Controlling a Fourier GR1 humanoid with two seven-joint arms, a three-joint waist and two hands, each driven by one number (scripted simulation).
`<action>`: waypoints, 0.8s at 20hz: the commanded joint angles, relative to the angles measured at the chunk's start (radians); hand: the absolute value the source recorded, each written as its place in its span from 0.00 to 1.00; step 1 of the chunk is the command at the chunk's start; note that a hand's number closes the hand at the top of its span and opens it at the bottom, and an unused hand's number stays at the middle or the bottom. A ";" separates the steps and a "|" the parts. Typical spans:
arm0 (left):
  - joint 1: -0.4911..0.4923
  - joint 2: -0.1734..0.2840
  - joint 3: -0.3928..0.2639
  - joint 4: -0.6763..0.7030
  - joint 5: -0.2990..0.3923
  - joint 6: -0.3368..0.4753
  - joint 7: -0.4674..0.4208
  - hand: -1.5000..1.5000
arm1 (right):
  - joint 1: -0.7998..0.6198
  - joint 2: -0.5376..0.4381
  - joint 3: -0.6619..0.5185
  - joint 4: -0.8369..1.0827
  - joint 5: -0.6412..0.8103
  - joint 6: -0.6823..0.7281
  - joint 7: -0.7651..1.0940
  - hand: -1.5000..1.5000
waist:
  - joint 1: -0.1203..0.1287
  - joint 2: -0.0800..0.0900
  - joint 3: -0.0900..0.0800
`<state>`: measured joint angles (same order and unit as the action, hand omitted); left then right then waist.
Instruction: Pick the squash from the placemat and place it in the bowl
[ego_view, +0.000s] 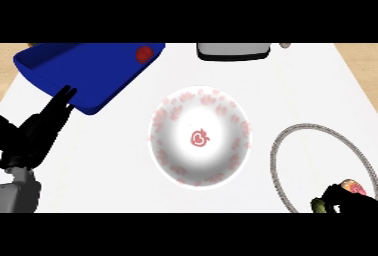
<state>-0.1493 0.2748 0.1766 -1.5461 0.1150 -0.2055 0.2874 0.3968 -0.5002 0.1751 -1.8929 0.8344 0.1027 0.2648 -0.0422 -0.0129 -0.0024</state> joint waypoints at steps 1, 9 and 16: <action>-0.036 -0.021 -0.021 0.033 -0.014 0.011 0.006 0.50 | 0.216 -0.029 0.025 -0.314 0.034 -0.007 0.032 1.00 | -0.006 0.006 0.000; -0.029 -0.009 0.001 0.051 0.002 -0.015 -0.020 0.50 | 0.340 -0.089 -0.038 -0.761 0.032 0.140 0.168 1.00 | 0.012 0.010 -0.002; -0.042 -0.016 -0.014 0.015 0.002 -0.007 0.030 0.50 | 0.253 -0.122 -0.013 -0.825 0.040 0.165 0.237 1.00 | 0.013 0.006 -0.004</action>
<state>-0.1866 0.2710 0.1814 -1.5337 0.1130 -0.2027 0.3058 0.6221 -0.6078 0.1610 -2.3753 0.8647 0.1789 0.3930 -0.0352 -0.0094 -0.0038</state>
